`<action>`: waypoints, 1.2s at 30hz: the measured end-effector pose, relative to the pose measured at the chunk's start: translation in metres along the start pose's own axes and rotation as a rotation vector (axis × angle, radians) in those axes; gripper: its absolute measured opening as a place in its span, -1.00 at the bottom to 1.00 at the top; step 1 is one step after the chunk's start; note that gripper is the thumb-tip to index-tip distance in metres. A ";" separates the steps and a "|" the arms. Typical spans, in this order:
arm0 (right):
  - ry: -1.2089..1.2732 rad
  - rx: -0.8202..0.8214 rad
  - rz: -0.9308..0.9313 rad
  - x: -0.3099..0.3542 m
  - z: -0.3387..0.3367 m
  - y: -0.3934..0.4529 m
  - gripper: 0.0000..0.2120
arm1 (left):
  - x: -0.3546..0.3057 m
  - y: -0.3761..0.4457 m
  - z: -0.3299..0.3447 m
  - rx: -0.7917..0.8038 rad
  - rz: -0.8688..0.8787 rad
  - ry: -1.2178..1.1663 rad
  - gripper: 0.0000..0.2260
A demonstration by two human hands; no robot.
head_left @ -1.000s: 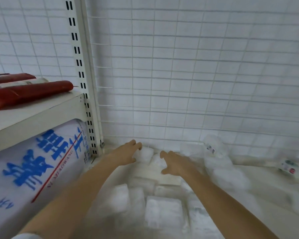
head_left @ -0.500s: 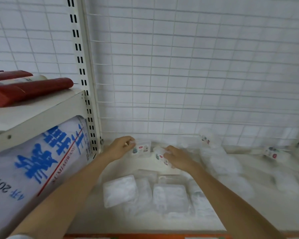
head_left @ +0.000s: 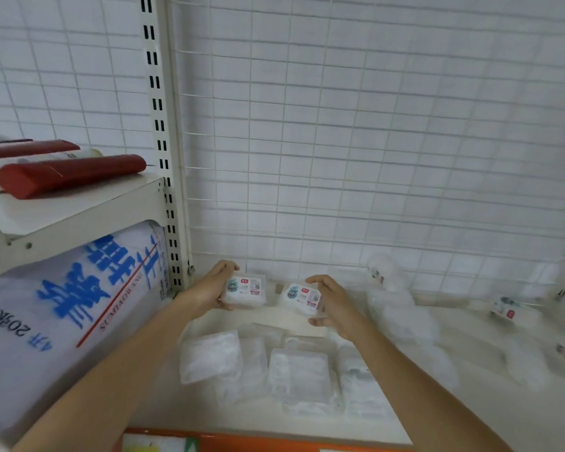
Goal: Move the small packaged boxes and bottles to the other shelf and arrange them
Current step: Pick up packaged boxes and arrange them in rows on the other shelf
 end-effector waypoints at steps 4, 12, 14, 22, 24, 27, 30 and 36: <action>0.071 0.086 0.001 0.002 -0.003 -0.007 -0.90 | -0.010 -0.010 0.012 0.073 0.030 -0.159 -0.95; -0.383 0.079 -0.151 0.017 -0.029 -0.023 -0.33 | -0.026 -0.034 0.032 0.078 0.102 0.041 -0.49; -0.567 0.077 -0.267 0.025 -0.033 -0.030 -0.34 | -0.028 -0.037 0.029 0.005 0.150 0.161 -0.50; -0.943 0.063 -0.478 0.041 -0.053 -0.061 -0.34 | -0.058 -0.080 0.046 -0.169 0.449 0.963 -0.42; -0.957 0.007 -0.527 0.046 -0.060 -0.075 -0.35 | -0.063 -0.090 0.055 -0.175 0.515 1.030 -0.40; -0.940 -0.079 -0.577 0.050 -0.074 -0.096 -0.36 | -0.068 -0.099 0.073 -0.118 0.610 1.024 -0.40; -0.913 -0.149 -0.588 0.050 -0.091 -0.118 -0.36 | -0.070 -0.108 0.089 -0.057 0.695 0.987 -0.37; -0.935 -0.261 -0.535 0.038 -0.119 -0.171 -0.37 | -0.079 -0.143 0.117 0.019 0.891 0.843 -0.28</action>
Point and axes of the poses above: each hand's wrist, its own y-axis towards the middle knuckle, its own z-axis out of the palm, x = y × z, the point moved 10 cm from there along y, towards the middle knuckle, and after that the axes turned 3 degrees about x, right-handed, at the moved point
